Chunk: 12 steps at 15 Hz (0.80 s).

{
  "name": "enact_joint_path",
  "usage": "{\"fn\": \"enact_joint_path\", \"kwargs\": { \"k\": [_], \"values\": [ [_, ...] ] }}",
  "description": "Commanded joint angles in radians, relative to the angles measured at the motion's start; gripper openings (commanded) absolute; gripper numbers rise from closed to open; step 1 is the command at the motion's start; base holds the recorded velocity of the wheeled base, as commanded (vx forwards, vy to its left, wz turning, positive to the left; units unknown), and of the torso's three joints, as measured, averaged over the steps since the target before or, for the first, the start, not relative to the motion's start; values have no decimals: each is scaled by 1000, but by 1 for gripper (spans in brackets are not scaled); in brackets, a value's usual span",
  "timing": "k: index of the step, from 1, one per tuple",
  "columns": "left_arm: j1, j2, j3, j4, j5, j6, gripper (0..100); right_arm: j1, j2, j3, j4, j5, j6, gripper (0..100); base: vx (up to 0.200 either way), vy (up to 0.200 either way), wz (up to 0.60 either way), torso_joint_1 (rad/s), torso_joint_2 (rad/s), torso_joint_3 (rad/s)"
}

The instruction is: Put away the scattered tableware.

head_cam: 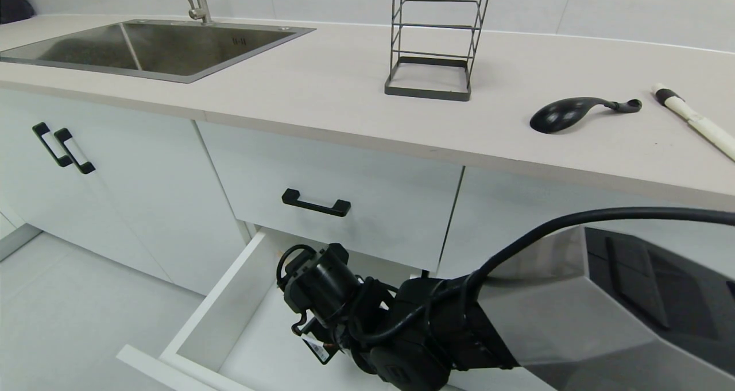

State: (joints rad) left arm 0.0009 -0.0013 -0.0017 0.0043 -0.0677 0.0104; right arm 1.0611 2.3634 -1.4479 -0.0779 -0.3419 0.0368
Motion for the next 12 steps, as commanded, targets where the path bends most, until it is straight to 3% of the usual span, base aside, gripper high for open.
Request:
{"fn": "enact_joint_path", "kwargs": {
  "k": [1, 12],
  "values": [
    [1, 1, 0, 0, 0, 0, 100, -3, 37, -19, 1, 0, -2, 0, 0, 0, 0, 0, 0, 0],
    [1, 1, 0, 0, 0, 0, 100, -13, 116, -74, 1, -2, -6, 0, 0, 0, 0, 0, 0, 0]
  ]
}}
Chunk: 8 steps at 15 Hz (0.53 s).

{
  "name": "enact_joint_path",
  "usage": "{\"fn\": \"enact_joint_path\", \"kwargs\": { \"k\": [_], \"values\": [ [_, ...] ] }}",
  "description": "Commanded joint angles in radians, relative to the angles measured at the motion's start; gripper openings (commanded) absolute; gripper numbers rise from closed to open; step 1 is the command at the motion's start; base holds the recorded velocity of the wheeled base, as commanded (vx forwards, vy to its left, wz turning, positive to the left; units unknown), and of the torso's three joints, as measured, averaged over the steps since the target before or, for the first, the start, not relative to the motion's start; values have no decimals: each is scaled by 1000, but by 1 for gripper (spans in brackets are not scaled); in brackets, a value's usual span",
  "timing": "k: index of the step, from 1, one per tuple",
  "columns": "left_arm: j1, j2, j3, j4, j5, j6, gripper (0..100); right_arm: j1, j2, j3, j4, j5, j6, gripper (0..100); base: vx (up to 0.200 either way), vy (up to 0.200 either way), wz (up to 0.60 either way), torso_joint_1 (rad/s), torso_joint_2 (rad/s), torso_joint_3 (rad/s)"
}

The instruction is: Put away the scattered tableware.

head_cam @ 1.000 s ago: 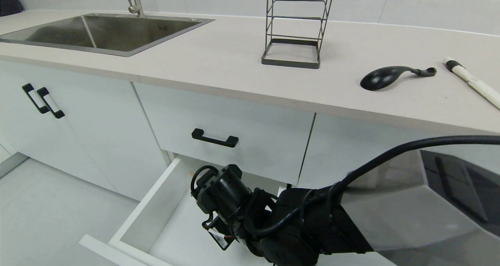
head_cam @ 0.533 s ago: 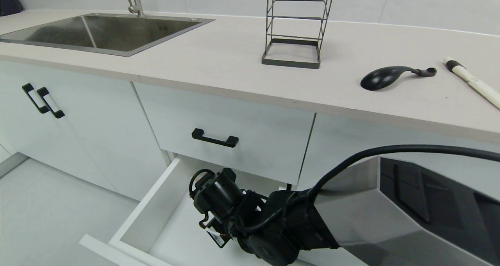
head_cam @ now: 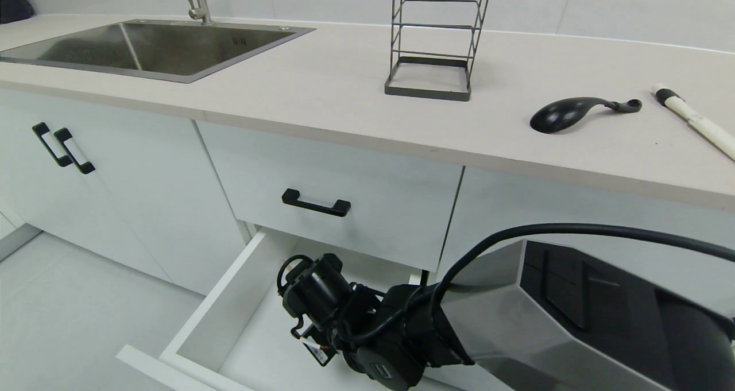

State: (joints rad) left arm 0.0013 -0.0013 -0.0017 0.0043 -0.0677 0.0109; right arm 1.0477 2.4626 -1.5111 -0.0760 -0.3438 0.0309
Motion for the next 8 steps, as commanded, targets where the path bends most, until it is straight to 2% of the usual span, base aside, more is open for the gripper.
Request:
{"fn": "enact_joint_path", "kwargs": {
  "k": [1, 8],
  "values": [
    [0, 1, 0, 0, 0, 0, 100, 0, 27, -14, -1, 2, 0, 0, 0, 0, 0, 0, 0, 0],
    [0, 1, 0, 0, 0, 0, 100, 2, 58, -26, -13, 0, -8, 0, 0, 0, 0, 0, 0, 0]
  ]
}}
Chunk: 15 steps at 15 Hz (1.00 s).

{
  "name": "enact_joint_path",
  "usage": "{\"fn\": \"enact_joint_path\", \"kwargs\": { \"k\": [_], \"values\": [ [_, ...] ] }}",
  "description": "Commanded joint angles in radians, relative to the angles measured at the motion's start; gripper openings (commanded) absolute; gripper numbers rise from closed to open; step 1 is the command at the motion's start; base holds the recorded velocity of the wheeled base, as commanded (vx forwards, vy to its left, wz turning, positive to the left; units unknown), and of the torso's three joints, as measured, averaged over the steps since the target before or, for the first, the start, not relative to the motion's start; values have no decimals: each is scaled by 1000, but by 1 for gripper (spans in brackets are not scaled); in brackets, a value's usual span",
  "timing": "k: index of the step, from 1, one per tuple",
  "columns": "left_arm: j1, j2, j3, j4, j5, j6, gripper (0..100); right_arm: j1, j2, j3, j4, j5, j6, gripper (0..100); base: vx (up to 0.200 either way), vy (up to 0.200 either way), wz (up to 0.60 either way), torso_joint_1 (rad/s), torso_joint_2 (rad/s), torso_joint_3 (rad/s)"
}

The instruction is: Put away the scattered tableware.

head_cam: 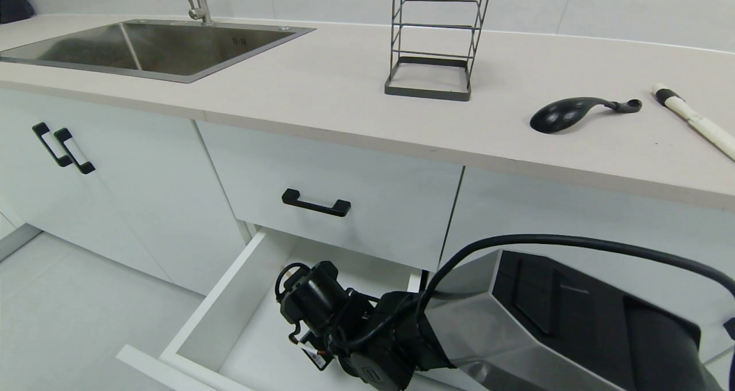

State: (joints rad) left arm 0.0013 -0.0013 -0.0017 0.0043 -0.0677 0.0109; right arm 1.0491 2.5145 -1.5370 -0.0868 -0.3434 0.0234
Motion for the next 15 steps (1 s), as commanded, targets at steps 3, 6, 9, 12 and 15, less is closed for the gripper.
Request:
{"fn": "enact_joint_path", "kwargs": {
  "k": [3, 6, 9, 12, 15],
  "values": [
    [0, 1, 0, 0, 0, 0, 100, 0, 14, -5, -11, 1, -2, 0, 0, 0, 0, 0, 0, 0],
    [0, 1, 0, 0, 0, 0, 100, -1, 14, -12, -18, 6, -36, 100, 0, 0, 0, 0, 0, 0],
    [-1, 1, 0, 0, 0, 0, 100, 0, 1, -5, -22, 7, -37, 100, 0, 0, 0, 0, 0, 0],
    [0, 1, 0, 0, 0, 0, 100, 14, -71, 31, -18, 6, -37, 100, 0, 0, 0, 0, 0, 0],
    [0, 1, 0, 0, 0, 0, 100, 55, -197, 109, -16, 9, -37, 100, 0, 0, 0, 0, 0, 0]
  ]
}}
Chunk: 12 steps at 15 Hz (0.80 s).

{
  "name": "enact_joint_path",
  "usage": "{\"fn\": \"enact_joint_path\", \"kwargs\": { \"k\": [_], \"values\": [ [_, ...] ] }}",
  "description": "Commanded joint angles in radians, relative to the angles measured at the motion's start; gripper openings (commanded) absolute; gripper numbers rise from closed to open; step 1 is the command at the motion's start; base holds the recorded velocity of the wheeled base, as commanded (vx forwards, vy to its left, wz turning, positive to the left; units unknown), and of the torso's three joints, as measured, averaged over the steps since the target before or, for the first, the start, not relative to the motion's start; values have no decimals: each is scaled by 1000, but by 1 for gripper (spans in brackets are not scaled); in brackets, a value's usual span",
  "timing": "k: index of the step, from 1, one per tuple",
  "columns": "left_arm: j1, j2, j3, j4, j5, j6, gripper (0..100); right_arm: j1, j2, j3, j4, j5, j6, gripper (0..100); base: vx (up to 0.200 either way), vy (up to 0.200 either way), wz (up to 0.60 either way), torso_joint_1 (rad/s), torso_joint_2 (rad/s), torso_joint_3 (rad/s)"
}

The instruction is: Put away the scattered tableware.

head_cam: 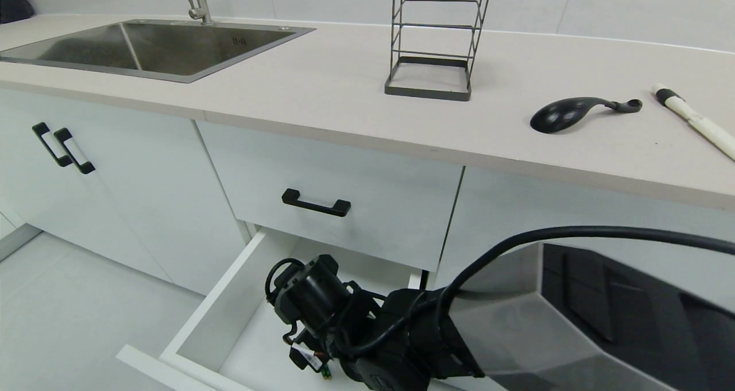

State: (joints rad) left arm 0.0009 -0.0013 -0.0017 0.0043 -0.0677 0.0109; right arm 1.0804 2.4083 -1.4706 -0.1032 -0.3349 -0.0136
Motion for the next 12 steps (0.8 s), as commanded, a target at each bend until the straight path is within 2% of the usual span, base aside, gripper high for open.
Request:
{"fn": "enact_joint_path", "kwargs": {
  "k": [1, 5, 10, 12],
  "values": [
    [1, 1, 0, 0, 0, 0, 100, 47, -161, 101, 0, 0, 1, 100, 0, 0, 0, 0, 0, 0],
    [1, 1, 0, 0, 0, 0, 100, 113, -387, 319, -47, 0, 7, 100, 0, 0, 0, 0, 0, 0],
    [1, 1, 0, 0, 0, 0, 100, 127, -569, 602, -309, 33, 0, 100, 0, 0, 0, 0, 0, 0],
    [1, 1, 0, 0, 0, 0, 100, 125, -601, 655, -343, 36, -17, 100, 0, 0, 0, 0, 0, 0]
  ]
}}
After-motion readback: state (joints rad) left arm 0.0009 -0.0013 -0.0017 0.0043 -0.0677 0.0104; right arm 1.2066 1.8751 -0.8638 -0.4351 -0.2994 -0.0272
